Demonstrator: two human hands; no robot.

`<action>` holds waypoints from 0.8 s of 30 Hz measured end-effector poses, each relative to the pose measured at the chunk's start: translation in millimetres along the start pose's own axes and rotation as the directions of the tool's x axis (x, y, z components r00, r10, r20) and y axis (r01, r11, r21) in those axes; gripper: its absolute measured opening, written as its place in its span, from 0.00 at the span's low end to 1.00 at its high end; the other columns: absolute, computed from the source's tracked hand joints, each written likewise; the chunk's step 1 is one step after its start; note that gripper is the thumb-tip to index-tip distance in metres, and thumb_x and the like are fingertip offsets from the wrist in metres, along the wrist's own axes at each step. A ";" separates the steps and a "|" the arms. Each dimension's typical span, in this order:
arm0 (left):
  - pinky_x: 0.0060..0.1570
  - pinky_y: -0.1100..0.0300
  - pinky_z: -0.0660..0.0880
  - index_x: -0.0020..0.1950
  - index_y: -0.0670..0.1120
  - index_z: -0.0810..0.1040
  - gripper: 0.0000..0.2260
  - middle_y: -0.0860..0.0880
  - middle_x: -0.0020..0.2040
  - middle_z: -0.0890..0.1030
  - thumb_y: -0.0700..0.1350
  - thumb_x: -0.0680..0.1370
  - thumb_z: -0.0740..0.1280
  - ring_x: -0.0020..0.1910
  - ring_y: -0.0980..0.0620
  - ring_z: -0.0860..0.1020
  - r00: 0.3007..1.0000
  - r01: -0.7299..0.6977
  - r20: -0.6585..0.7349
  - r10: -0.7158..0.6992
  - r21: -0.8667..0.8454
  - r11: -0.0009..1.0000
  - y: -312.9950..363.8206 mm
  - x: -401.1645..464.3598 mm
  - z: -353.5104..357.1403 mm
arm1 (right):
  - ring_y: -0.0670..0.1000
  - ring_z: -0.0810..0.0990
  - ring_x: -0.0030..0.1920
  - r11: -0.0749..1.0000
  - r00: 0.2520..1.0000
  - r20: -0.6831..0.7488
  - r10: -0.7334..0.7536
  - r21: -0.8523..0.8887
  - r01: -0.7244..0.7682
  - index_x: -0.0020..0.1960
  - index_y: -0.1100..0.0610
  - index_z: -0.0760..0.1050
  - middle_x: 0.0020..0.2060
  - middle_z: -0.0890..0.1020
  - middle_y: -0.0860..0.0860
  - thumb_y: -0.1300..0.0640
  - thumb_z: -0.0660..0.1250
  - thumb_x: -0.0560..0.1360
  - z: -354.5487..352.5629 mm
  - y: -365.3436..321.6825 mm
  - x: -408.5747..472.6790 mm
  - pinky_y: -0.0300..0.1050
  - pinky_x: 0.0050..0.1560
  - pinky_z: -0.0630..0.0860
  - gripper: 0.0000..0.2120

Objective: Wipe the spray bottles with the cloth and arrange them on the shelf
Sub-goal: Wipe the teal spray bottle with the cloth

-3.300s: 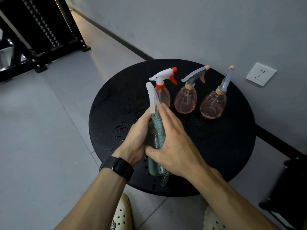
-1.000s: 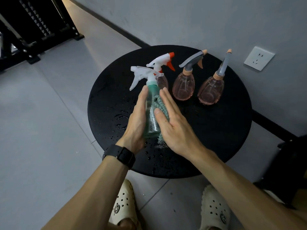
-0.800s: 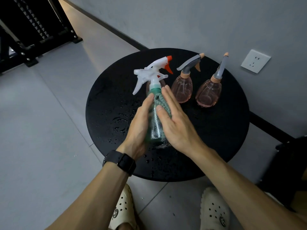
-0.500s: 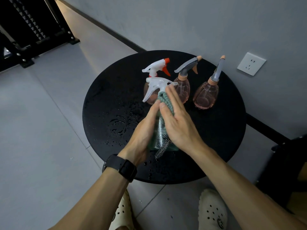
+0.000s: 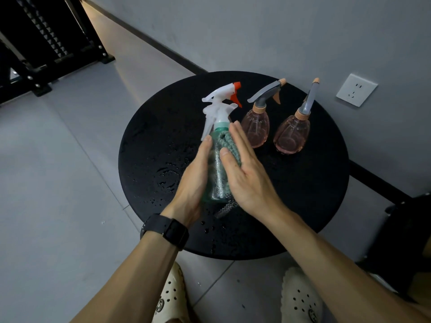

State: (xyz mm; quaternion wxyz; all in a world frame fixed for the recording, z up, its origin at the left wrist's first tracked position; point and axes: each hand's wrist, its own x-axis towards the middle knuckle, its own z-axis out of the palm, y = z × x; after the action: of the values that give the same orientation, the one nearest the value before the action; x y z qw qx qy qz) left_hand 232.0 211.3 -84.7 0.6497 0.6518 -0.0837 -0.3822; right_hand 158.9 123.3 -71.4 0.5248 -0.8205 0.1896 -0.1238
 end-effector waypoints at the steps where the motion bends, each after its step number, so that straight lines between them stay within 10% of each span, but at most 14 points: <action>1: 0.61 0.41 0.76 0.60 0.52 0.82 0.26 0.45 0.55 0.85 0.69 0.77 0.57 0.55 0.44 0.83 1.000 0.024 0.016 -0.024 0.014 1.000 -0.3 -1.1 2.1 | 0.35 0.45 0.75 1.000 1.000 -0.017 0.009 0.007 -0.009 0.80 0.48 0.47 0.78 0.47 0.39 0.50 0.52 0.84 -2.8 0.2 2.2 0.41 0.77 0.48 0.26; 17: 0.49 0.51 0.77 0.57 0.48 0.84 0.19 0.44 0.52 0.85 0.60 0.79 0.64 0.47 0.47 0.84 0.998 -0.049 -0.043 0.042 -0.163 0.985 8.2 -2.0 -7.0 | 0.37 0.52 0.75 0.988 0.999 -0.012 0.040 0.150 -0.038 0.79 0.46 0.48 0.78 0.53 0.40 0.49 0.52 0.84 2.1 -0.4 -3.4 0.44 0.77 0.54 0.25; 24: 0.64 0.42 0.74 0.60 0.54 0.82 0.23 0.46 0.57 0.84 0.66 0.78 0.58 0.57 0.45 0.82 0.999 -0.028 0.017 0.029 -0.054 0.998 3.7 2.1 -6.1 | 0.34 0.49 0.75 0.993 1.000 -0.024 0.011 0.114 -0.009 0.79 0.46 0.48 0.78 0.50 0.38 0.50 0.52 0.84 0.6 0.0 -0.1 0.45 0.77 0.53 0.25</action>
State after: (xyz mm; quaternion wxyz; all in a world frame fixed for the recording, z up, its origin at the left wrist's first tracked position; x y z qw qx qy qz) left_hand 238.6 214.2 -83.0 0.6716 0.6295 -0.0882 -0.3808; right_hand 159.0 123.8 -71.7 0.5692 -0.7866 0.1927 -0.1418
